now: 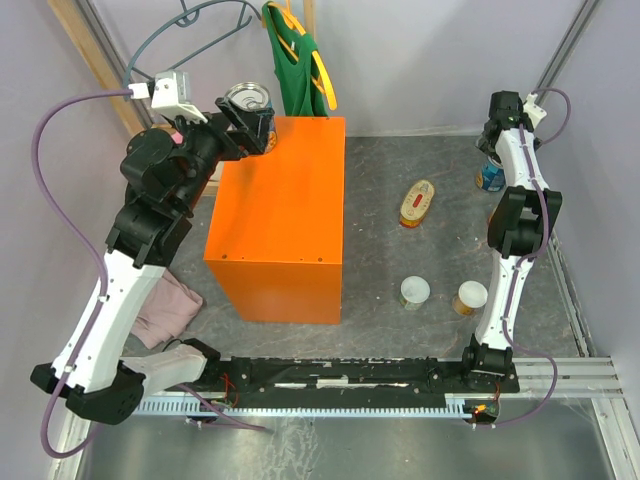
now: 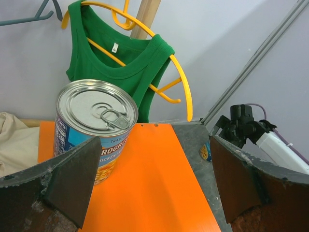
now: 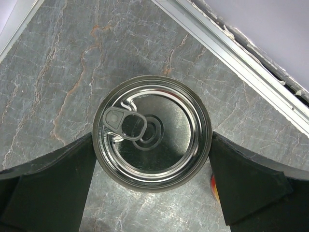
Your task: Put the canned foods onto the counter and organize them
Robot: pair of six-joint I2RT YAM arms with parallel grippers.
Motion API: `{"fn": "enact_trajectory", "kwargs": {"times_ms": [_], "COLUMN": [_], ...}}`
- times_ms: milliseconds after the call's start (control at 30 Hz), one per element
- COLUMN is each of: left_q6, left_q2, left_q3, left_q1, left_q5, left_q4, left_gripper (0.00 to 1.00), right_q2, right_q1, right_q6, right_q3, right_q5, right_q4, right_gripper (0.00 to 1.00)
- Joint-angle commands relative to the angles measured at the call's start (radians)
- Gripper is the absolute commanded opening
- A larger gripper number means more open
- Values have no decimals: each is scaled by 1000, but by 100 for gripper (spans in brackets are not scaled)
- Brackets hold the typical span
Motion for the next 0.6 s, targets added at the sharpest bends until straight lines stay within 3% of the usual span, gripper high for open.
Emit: {"fn": "enact_trajectory", "kwargs": {"times_ms": [0,567], "left_q6": [35,37], "left_q2": [5,31], "left_q3": [41,56], "left_q1": [1,0], "left_q5": [-7,-3], "left_q4": [52,48], "left_gripper": [99,99], "right_q2": [35,64], "right_q1": [-15,-24], "right_q6": [-3,1], "right_q3": [41,39], "right_q5": [-8,-31], "right_q4": [25,27], "right_gripper": [99,99]}}
